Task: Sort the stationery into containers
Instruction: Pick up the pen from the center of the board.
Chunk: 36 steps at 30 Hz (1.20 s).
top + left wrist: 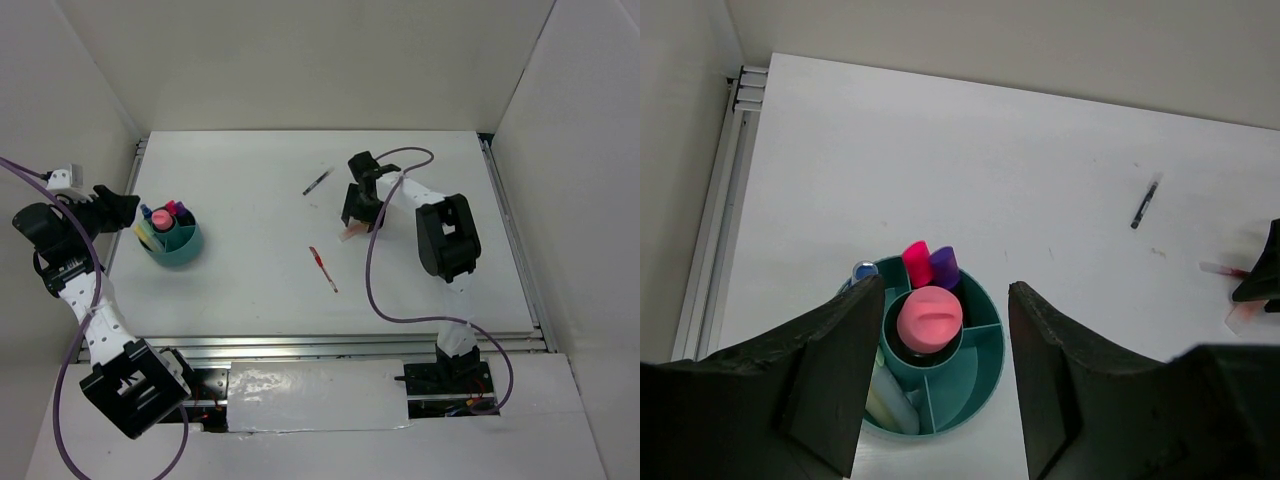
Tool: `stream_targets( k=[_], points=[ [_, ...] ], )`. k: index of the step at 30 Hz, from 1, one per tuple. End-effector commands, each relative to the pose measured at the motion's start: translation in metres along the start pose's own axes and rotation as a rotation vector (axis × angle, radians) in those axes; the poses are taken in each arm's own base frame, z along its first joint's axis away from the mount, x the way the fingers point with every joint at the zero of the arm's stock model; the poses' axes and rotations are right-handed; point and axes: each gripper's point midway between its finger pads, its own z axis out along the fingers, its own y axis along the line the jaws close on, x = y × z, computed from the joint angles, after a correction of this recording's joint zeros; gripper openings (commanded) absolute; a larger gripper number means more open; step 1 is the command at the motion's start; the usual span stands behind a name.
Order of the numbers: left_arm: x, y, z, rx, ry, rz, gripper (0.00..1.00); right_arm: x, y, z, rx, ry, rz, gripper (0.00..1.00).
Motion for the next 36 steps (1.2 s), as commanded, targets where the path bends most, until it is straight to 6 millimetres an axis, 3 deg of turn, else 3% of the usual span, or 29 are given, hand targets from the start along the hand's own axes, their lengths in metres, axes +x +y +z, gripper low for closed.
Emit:
stream_targets(
  k=[1,4,8,12,17,19,22,27,32,36],
  points=[
    [-0.014,-0.010,-0.002,0.040,-0.033,0.058,0.64,0.014,-0.012,-0.010,-0.009,0.021,0.006,0.70],
    [-0.013,-0.011,-0.002,0.050,-0.032,0.050,0.64,0.017,-0.012,-0.018,-0.031,0.015,-0.013,0.61],
    [-0.017,-0.014,-0.003,0.053,-0.036,0.053,0.64,0.030,-0.017,-0.017,-0.024,0.037,-0.063,0.41],
    [-0.019,-0.015,-0.006,0.054,-0.035,0.063,0.64,0.042,-0.024,-0.017,0.012,0.057,-0.109,0.28],
    [-0.022,-0.031,-0.010,0.120,-0.040,0.056,0.64,0.065,-0.038,-0.023,0.013,0.108,-0.188,0.02],
    [-0.023,-0.041,-0.012,0.176,-0.036,0.039,0.65,0.081,-0.031,-0.030,-0.064,0.159,-0.250,0.00],
    [-0.019,-0.071,-0.018,0.341,-0.004,0.004,0.65,0.089,-0.007,-0.057,-0.232,0.141,-0.337,0.00],
    [-0.010,-0.111,-0.021,0.481,0.053,-0.042,0.66,0.086,0.048,-0.128,-0.477,-0.076,-0.535,0.00],
    [0.005,-0.173,-0.027,0.613,0.111,-0.124,0.67,0.087,0.103,-0.200,-0.660,-0.262,-0.671,0.00],
    [0.018,-0.226,-0.034,0.711,0.154,-0.194,0.70,0.096,0.140,-0.236,-0.715,-0.365,-0.777,0.00]
  ],
)
